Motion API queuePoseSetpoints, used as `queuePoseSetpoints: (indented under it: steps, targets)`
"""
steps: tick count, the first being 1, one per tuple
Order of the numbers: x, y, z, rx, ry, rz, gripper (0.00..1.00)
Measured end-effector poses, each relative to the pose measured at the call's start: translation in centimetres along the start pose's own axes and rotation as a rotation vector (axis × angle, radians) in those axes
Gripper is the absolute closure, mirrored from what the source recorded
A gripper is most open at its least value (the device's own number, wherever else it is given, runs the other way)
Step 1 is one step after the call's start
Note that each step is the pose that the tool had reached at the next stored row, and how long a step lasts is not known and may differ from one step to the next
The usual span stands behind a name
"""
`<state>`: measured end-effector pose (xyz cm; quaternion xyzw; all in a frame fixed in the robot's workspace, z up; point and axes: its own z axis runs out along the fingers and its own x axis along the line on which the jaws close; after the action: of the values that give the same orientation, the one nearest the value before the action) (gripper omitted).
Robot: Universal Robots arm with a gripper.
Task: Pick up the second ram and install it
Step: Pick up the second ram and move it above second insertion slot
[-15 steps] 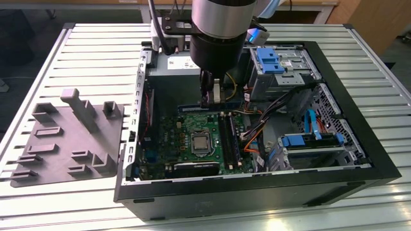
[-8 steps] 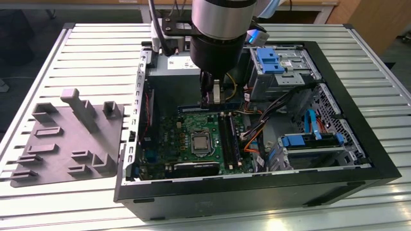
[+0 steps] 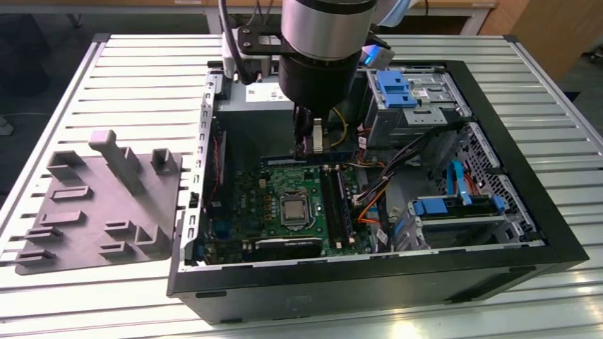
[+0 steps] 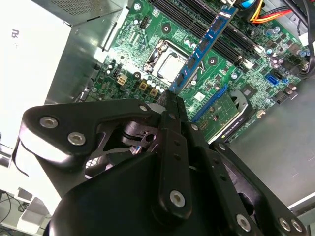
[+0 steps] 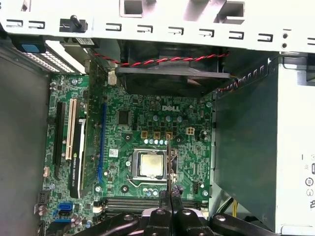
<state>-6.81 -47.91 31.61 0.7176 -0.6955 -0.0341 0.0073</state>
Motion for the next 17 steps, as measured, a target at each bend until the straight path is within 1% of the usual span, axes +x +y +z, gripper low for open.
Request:
queuePoseSetpoints:
  steps: [12, 17]
  targets:
    - [0.01, -0.02, 0.33, 0.0000, 0.0000, 0.000, 0.88]
    - [0.03, -0.04, 0.68, 0.0000, 0.0000, 0.000, 0.88]
